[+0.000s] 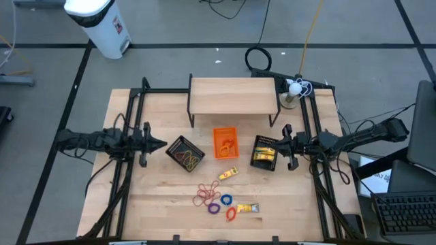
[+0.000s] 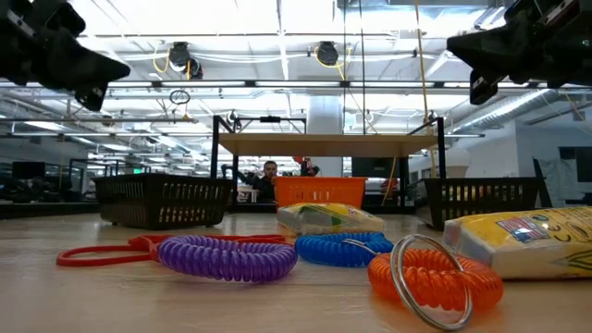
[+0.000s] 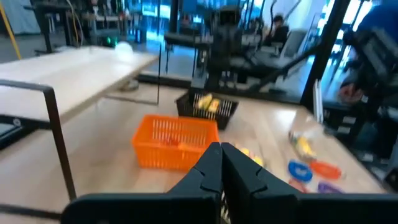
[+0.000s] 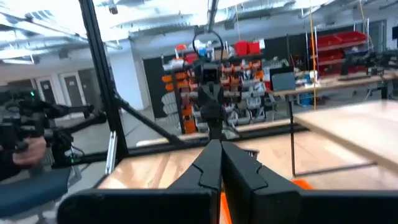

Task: Pick & Place Office Desk Supplies
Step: Put the blue spring keychain into the orange bin

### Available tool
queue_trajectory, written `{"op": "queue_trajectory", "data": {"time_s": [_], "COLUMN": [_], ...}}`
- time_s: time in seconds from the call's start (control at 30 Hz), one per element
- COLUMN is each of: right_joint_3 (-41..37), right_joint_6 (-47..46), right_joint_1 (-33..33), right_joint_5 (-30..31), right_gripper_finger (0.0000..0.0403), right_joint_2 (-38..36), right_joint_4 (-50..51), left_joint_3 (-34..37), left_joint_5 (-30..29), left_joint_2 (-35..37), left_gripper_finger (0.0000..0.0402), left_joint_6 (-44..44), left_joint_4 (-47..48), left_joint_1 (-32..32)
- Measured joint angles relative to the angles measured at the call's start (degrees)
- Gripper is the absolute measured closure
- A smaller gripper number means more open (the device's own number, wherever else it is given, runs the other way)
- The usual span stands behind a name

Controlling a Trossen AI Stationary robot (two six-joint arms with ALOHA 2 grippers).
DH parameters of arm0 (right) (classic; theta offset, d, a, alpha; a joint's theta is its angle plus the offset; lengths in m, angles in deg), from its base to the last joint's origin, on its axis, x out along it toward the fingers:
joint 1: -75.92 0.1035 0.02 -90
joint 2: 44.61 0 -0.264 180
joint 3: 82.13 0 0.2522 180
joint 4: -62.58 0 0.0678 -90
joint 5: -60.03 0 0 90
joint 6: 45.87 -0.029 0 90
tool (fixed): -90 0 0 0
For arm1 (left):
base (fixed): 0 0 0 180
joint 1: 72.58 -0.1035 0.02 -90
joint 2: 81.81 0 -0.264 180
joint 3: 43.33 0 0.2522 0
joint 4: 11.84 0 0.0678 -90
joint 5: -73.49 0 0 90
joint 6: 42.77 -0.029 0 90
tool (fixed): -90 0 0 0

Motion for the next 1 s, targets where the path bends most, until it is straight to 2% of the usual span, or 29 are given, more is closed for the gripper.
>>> {"op": "queue_trajectory", "data": {"time_s": [0.13,0.23,0.43,0.57,0.77,0.9,1.0], "right_joint_3": [2.51,8.96,30.31,44.51,57.08,59.32,59.44], "right_joint_6": [1.12,2.3,0.59,-2.99,-9.68,-14.05,-19.45], "right_joint_1": [2.13,5.29,10.75,13.02,14.78,15.12,15.03], "right_joint_5": [0.17,1.84,5.73,0.22,-6.09,-8.89,-8.95], "right_gripper_finger": [0.0403,0.0403,0.0403,0.0403,0.0403,0.04,0.0379], "right_joint_2": [4.78,11.06,28.87,41.91,57.85,65.08,68.56], "right_joint_4": [1.94,5.11,32.75,44.99,47.79,47.67,47.58], "left_joint_3": [3.01,4.16,4.24,4.24,4.26,4.26,4.26], "left_joint_5": [-0.05,-0.36,-3.66,-3.74,-3.74,-3.75,-3.7], "left_joint_2": [-0.07,-0.12,-0.47,-0.48,-0.48,-0.48,-0.48], "left_gripper_finger": [0.04,0.0396,0.0391,0.0398,0.039,0.0382,0.0381], "left_joint_6": [0.71,0.91,1.28,2.58,4.16,5.37,6.7], "left_joint_4": [-1.56,-4.88,-5.46,-5.51,-5.53,-5.53,-5.5], "left_joint_1": [0.0,-0.08,-0.07,-0.07,-0.07,-0.07,-0.07]}}
